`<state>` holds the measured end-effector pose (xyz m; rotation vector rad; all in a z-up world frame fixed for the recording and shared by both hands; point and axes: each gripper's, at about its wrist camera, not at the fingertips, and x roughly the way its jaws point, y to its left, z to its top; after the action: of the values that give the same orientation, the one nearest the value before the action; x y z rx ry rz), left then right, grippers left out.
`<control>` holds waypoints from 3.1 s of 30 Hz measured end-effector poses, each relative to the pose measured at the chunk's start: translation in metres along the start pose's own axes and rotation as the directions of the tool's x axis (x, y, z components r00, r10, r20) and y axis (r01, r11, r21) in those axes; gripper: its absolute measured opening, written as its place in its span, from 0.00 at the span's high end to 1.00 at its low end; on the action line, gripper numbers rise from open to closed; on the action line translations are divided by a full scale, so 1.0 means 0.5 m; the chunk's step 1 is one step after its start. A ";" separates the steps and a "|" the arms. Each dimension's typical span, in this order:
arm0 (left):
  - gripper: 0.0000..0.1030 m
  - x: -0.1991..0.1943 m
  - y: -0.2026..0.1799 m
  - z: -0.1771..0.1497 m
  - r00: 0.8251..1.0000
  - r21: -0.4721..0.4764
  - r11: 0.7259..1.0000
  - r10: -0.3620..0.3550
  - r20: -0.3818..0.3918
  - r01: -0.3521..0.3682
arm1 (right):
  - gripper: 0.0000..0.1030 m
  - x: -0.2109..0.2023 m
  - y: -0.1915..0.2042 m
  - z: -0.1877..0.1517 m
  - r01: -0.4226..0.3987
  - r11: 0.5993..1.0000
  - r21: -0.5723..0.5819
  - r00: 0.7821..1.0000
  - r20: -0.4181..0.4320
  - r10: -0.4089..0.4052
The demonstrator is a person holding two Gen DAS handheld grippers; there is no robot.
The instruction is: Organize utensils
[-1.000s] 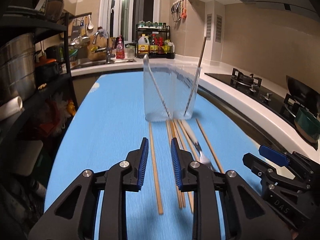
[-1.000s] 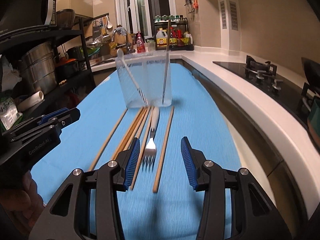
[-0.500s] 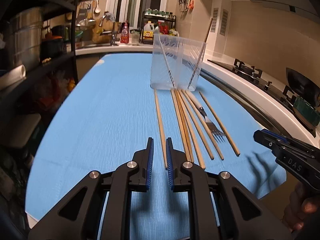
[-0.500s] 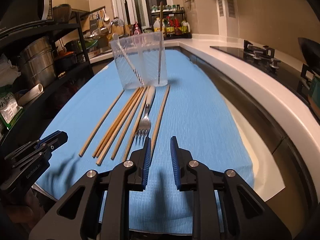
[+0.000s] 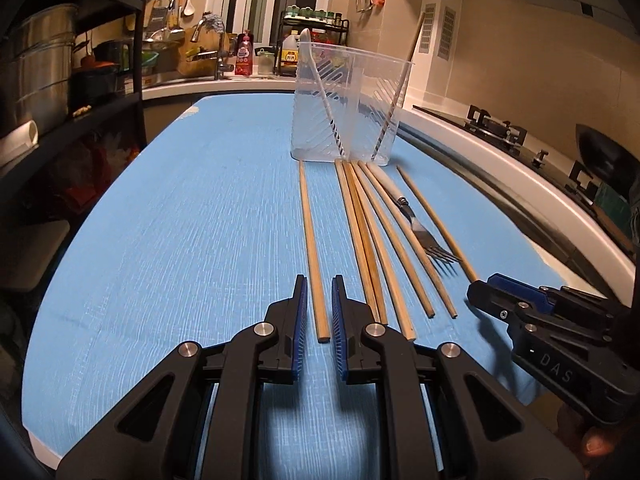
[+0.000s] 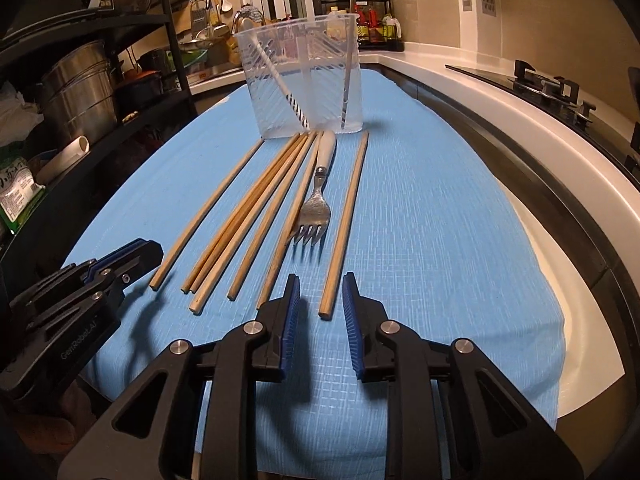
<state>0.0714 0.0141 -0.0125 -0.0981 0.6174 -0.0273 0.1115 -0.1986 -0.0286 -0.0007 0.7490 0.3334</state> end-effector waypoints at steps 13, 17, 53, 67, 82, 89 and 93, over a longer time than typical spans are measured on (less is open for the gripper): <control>0.87 0.018 -0.022 -0.012 0.999 0.046 0.998 0.050 -0.003 -0.050 | 0.81 -0.001 -0.006 -0.001 0.030 1.000 -0.001 0.999 0.013 -0.030; 0.87 0.018 -0.025 -0.013 0.999 0.050 0.997 0.052 -0.001 -0.052 | 0.93 -0.002 -0.015 -0.001 0.039 0.999 0.008 0.999 0.008 -0.039; 0.94 -0.020 -0.015 -0.048 0.995 0.048 0.995 0.087 0.050 -0.090 | 0.94 -0.033 -0.044 -0.029 0.127 0.991 0.035 0.992 0.022 -0.128; 0.94 -0.022 -0.016 -0.050 0.994 0.048 0.994 0.093 0.065 -0.096 | 0.91 -0.034 -0.049 -0.031 0.133 0.990 0.046 0.990 0.030 -0.134; 0.94 -0.022 -0.018 -0.053 0.993 0.049 0.994 0.095 0.072 -0.099 | 0.92 -0.032 -0.048 -0.030 0.132 0.990 0.045 0.990 0.033 -0.134; 0.94 -0.022 -0.019 -0.053 0.993 0.050 0.994 0.096 0.073 -0.099 | 0.92 -0.032 -0.048 -0.031 0.134 0.990 0.043 0.990 0.034 -0.135; 0.94 -0.023 -0.019 -0.055 0.993 0.051 0.994 0.095 0.073 -0.099 | 0.94 -0.032 -0.047 -0.031 0.132 0.990 0.043 0.990 0.033 -0.134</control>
<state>0.0463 0.0031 -0.0271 -0.0158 0.5503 0.0535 0.0972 -0.2275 -0.0319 -0.0065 0.7161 0.1906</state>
